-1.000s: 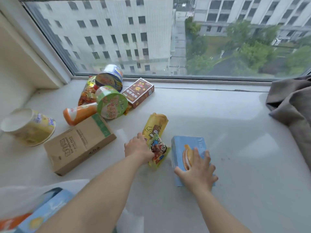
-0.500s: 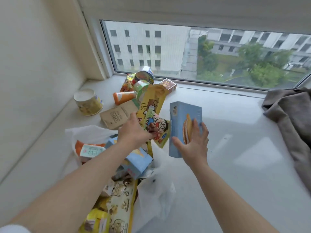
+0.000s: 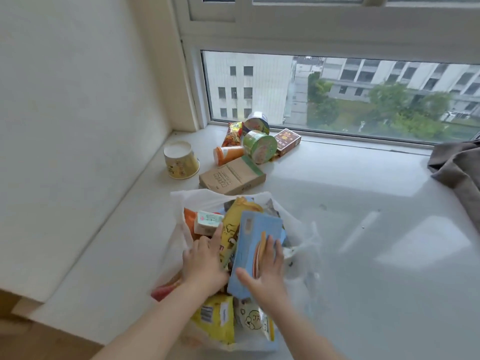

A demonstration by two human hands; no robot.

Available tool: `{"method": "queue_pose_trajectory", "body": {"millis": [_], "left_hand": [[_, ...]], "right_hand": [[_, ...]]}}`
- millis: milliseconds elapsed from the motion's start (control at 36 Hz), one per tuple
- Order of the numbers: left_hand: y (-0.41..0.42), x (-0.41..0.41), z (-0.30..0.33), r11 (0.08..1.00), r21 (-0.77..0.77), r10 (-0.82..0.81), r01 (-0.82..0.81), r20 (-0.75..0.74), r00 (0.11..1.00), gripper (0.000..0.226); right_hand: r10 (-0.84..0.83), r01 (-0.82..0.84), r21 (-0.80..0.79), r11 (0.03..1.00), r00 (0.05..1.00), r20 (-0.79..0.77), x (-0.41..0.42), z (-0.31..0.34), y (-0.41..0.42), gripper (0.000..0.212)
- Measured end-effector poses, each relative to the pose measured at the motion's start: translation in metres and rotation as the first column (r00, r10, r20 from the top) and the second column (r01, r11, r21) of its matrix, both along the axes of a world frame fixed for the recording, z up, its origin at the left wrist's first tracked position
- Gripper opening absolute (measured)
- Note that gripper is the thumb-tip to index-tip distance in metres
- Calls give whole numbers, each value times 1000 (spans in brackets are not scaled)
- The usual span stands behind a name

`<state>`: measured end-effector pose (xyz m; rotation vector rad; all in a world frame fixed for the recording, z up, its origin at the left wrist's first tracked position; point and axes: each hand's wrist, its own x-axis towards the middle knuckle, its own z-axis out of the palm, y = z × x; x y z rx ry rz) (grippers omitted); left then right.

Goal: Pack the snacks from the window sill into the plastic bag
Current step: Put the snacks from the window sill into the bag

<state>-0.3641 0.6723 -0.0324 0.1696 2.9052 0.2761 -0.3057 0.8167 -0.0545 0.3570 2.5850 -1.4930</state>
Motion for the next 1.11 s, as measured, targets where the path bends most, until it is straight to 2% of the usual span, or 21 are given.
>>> {"method": "queue_pose_trajectory", "body": {"millis": [167, 361, 417, 472, 528, 583, 611, 667, 694, 750, 806, 889, 1028, 1111], "left_hand": [[-7, -23, -7, 998, -49, -37, 38, 29, 999, 112], [4, -40, -2, 985, -101, -119, 140, 187, 975, 122], [3, -45, 5, 992, 33, -126, 121, 292, 948, 118], [4, -50, 12, 975, 221, -116, 33, 373, 921, 111], [12, -49, 14, 944, 330, -120, 9, 318, 941, 115], [23, -41, 11, 953, 297, -114, 54, 190, 975, 123], [27, -37, 7, 964, 257, -100, 63, 133, 986, 123], [31, -33, -2, 977, 212, -46, 34, 54, 997, 121], [31, -33, -4, 979, 202, -22, 15, 30, 999, 120], [32, -35, -7, 982, 190, 1, -3, 11, 1000, 120], [33, -37, -9, 983, 183, 4, -5, 11, 1000, 120], [31, -38, -10, 984, 179, -6, 7, -6, 1000, 120], [31, -41, -7, 986, 169, -8, 7, 8, 1000, 119], [31, -42, -6, 987, 163, -6, 4, 11, 1000, 119]], "right_hand": [[-53, 51, 155, 987, 998, 13, -7, -11, -6, 112], [-122, 110, 112, 988, 987, 106, -12, -14, -2, 118], [-127, 116, 90, 989, 983, 133, -8, -17, -2, 116], [-110, 92, 134, 987, 984, 138, -7, -19, -3, 116], [-69, 40, 244, 969, 991, 112, -7, -20, -3, 112], [-43, 22, 283, 959, 997, 67, -5, -19, 0, 98], [-64, 54, 247, 967, 997, 33, -3, -18, 3, 87], [-194, 205, 175, 963, 978, -78, 3, -16, 14, 49], [-263, 286, 211, 935, 956, -132, 7, -17, 20, 32], [-318, 355, 397, 846, 935, -157, 10, -19, 32, 23], [-289, 259, 532, 806, 957, -27, 11, -20, 37, 39], [-219, 51, 592, 805, 951, 216, 4, -23, 36, 56], [-105, -167, 547, 821, 896, 431, 6, -19, 50, 46], [-61, -239, 571, 785, 888, 455, 15, -18, 52, 44]]}}
